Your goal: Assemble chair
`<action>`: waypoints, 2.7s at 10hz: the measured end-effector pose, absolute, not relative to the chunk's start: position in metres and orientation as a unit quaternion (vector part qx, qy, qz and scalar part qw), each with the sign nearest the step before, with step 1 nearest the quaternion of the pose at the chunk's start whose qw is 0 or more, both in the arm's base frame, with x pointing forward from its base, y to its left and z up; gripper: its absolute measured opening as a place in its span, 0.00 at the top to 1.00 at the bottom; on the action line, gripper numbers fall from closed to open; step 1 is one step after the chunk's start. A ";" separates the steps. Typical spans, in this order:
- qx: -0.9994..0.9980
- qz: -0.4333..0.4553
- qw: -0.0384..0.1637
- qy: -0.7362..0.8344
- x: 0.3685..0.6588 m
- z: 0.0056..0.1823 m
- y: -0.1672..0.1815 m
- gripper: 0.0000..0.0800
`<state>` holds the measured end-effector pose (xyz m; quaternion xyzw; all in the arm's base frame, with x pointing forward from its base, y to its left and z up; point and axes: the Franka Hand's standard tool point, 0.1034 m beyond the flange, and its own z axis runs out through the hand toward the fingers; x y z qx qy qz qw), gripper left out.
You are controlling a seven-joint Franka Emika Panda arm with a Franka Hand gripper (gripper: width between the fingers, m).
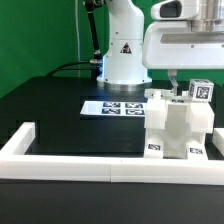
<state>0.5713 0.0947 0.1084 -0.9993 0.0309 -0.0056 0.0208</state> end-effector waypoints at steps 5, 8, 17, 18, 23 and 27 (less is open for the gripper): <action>-0.999 -0.005 0.021 0.032 0.571 0.108 0.094 0.66; -0.999 -0.005 0.021 0.046 0.571 0.108 0.094 0.66; -0.919 0.001 0.026 0.394 0.572 0.107 0.096 0.66; -0.900 0.003 0.027 0.436 0.572 0.107 0.097 0.66; -0.835 0.004 0.031 0.549 0.574 0.107 0.100 0.66; -0.763 0.008 0.030 0.645 0.573 0.107 0.104 0.66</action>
Offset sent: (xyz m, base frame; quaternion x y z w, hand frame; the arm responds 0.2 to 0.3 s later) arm 0.0000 0.0000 0.0000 0.0000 0.0000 0.0000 1.0000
